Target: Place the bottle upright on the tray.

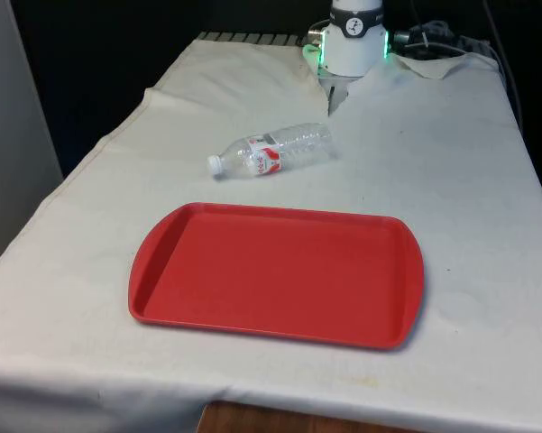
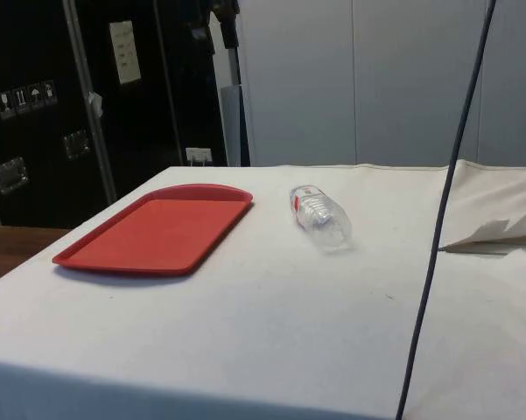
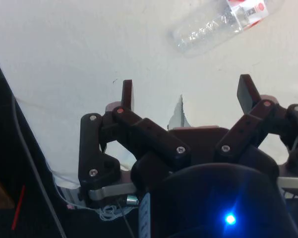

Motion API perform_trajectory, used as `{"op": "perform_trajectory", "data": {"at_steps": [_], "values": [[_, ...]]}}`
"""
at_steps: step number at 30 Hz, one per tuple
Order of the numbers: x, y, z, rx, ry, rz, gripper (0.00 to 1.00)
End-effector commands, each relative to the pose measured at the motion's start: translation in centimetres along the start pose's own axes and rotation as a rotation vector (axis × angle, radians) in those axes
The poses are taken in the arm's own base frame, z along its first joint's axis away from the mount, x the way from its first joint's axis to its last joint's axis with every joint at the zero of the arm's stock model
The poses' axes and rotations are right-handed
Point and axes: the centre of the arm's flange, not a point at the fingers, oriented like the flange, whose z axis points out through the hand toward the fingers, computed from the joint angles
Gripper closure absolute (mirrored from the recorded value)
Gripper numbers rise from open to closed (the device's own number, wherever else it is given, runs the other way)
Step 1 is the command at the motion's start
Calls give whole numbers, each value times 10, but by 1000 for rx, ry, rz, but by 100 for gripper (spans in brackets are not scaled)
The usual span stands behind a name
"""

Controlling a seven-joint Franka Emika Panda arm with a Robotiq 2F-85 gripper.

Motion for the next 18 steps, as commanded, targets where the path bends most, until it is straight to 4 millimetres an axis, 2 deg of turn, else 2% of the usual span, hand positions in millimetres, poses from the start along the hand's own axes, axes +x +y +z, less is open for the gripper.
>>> {"op": "perform_trajectory", "data": {"at_steps": [1, 18], "values": [[-3, -1, 0, -2, 15, 4, 0], [-30, 1, 29, 5, 54, 25, 0]]}}
